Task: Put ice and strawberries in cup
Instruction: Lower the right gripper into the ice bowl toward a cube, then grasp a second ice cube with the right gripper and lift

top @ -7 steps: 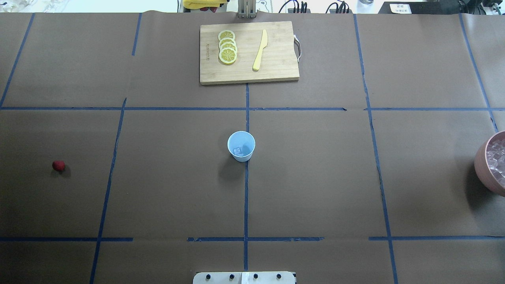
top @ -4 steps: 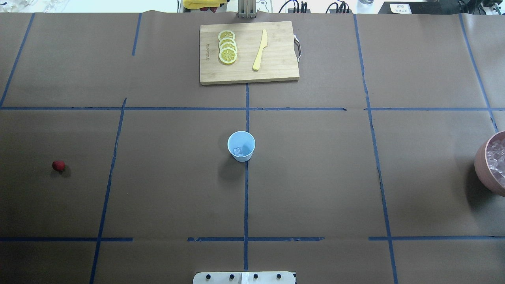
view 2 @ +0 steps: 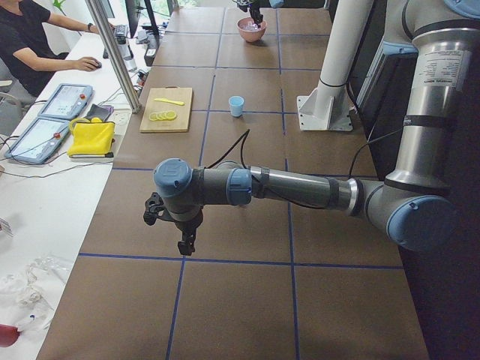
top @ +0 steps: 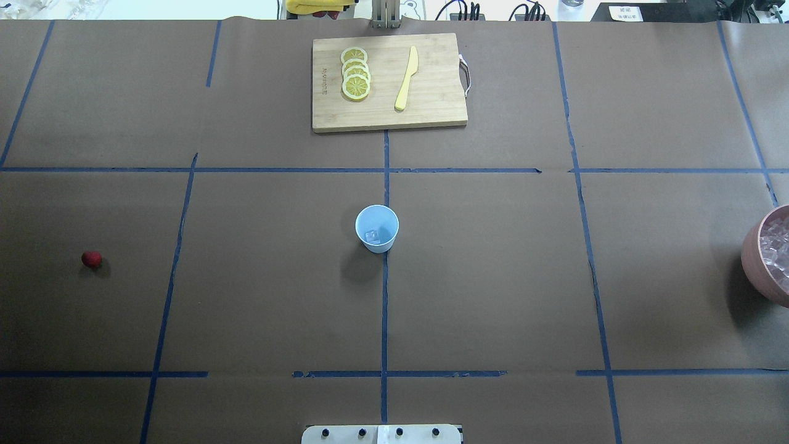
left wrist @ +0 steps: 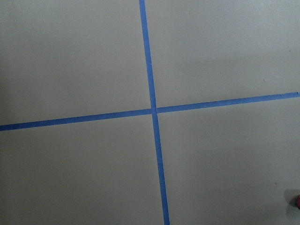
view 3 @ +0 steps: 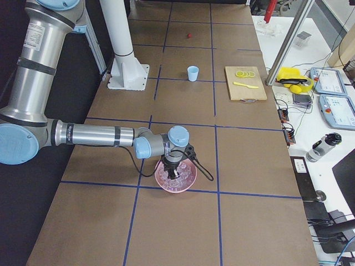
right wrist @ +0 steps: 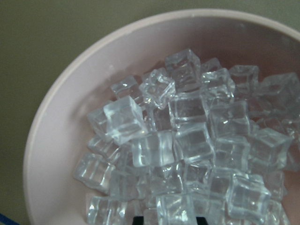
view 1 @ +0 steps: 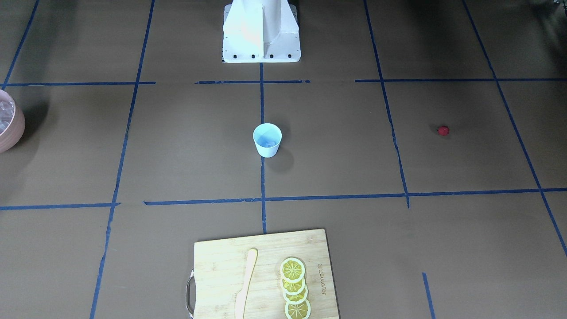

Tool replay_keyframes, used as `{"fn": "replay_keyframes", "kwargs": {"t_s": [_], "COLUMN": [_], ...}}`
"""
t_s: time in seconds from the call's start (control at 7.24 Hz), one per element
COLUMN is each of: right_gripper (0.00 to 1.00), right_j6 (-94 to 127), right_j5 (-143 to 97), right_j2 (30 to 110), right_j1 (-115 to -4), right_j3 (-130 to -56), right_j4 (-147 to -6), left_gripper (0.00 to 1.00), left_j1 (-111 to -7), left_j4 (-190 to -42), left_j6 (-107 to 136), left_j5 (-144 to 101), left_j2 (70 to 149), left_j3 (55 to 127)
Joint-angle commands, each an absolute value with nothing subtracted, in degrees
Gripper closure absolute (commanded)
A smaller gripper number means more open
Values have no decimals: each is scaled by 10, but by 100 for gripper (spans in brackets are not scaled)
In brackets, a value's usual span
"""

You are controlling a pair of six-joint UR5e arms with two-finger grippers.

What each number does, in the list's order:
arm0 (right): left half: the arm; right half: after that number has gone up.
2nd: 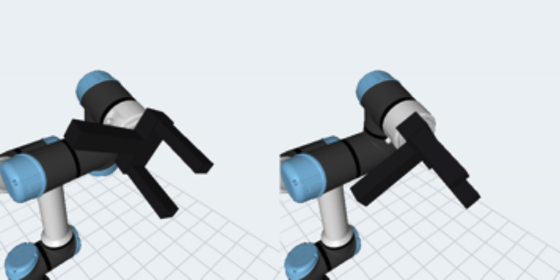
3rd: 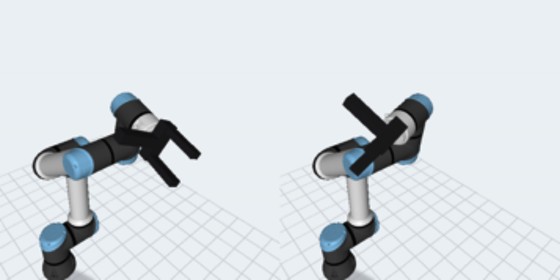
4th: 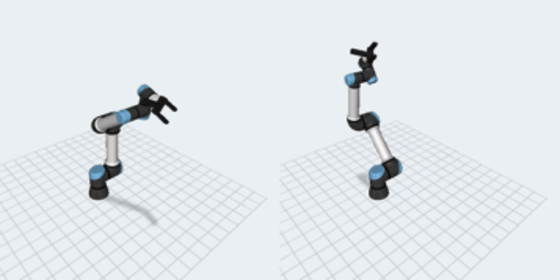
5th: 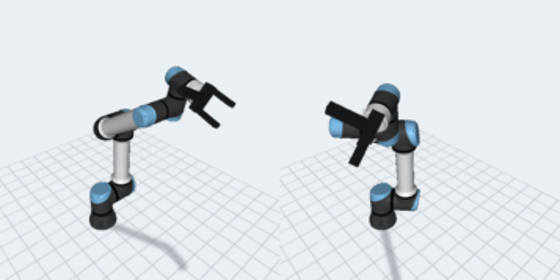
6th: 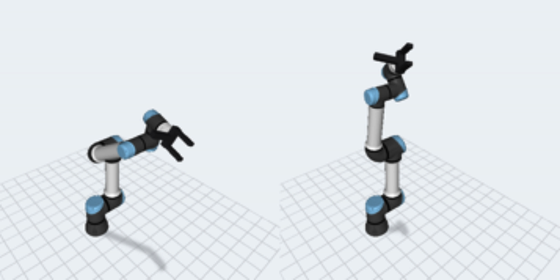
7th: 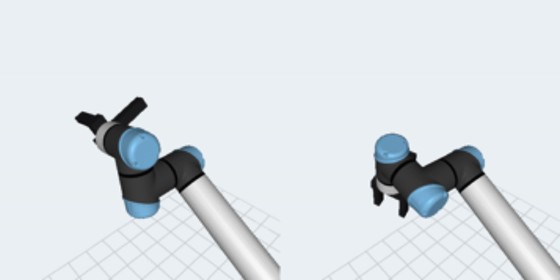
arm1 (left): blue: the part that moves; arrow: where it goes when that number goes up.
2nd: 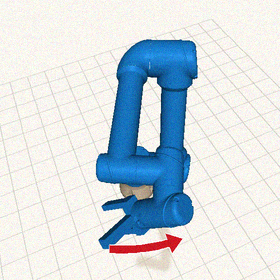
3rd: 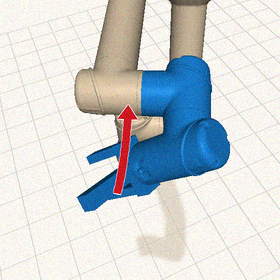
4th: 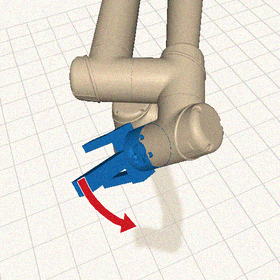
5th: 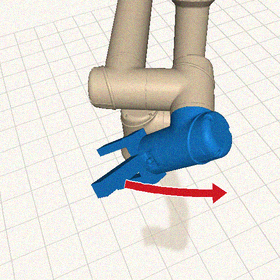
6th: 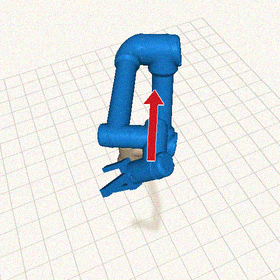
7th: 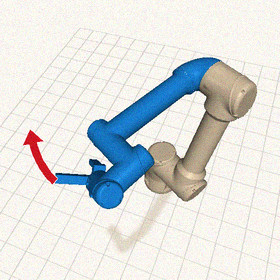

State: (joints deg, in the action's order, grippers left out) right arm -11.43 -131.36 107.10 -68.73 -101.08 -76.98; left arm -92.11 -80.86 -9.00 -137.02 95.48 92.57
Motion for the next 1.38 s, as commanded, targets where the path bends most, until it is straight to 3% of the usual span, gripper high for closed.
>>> {"fn": "replay_keyframes", "kwargs": {"t_s": [0.0,0.14,0.28,0.69,0.97,1.24], "right_gripper": [75,95,100,100,100,100], "right_j6": [-114,-114,-114,-114,-113,-99], "right_j5": [-1314,-1315,-1315,-1319,-1325,-1327], "right_j2": [1071,1070,1070,1071,1077,1024], "right_j1": [-687,-687,-688,-690,-705,-718], "right_j3": [-1012,-1014,-1019,-1037,-1125,-1203], "right_j4": [-769,-769,-769,-774,-835,-941], "left_gripper": [0,0,0,0,0,0], "left_j1": [-921,-921,-921,-921,-921,-921], "left_j4": [-809,-809,-809,-809,-809,-809], "left_j6": [-90,-90,-89,-89,-89,-89], "left_j5": [-1370,-1371,-1370,-1371,-1371,-1371], "left_j2": [954,954,954,955,955,955], "left_j3": [926,927,927,928,927,927]}}
